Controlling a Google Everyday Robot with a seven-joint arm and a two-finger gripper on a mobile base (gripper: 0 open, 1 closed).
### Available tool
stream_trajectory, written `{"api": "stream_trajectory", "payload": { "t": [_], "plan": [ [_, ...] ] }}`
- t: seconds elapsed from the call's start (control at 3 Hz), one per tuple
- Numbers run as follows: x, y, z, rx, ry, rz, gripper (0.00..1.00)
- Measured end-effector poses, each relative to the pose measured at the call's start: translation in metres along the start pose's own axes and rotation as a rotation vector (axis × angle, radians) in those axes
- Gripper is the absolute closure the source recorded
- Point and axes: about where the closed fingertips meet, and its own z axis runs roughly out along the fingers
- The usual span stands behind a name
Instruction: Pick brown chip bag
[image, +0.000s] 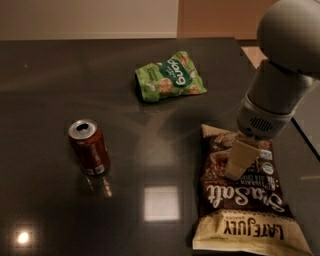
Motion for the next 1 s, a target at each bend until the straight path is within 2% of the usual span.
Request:
{"api": "stream_trajectory", "payload": {
  "t": [0.33, 0.67, 1.0],
  "plan": [
    [-0.006, 0.000, -0.007, -0.005, -0.019, -0.011, 0.64],
    [-0.016, 0.003, -0.027, 0.001, -0.063, -0.045, 0.88],
    [-0.028, 0.010, -0.052, 0.009, -0.114, -0.093, 1.00]
  ]
}}
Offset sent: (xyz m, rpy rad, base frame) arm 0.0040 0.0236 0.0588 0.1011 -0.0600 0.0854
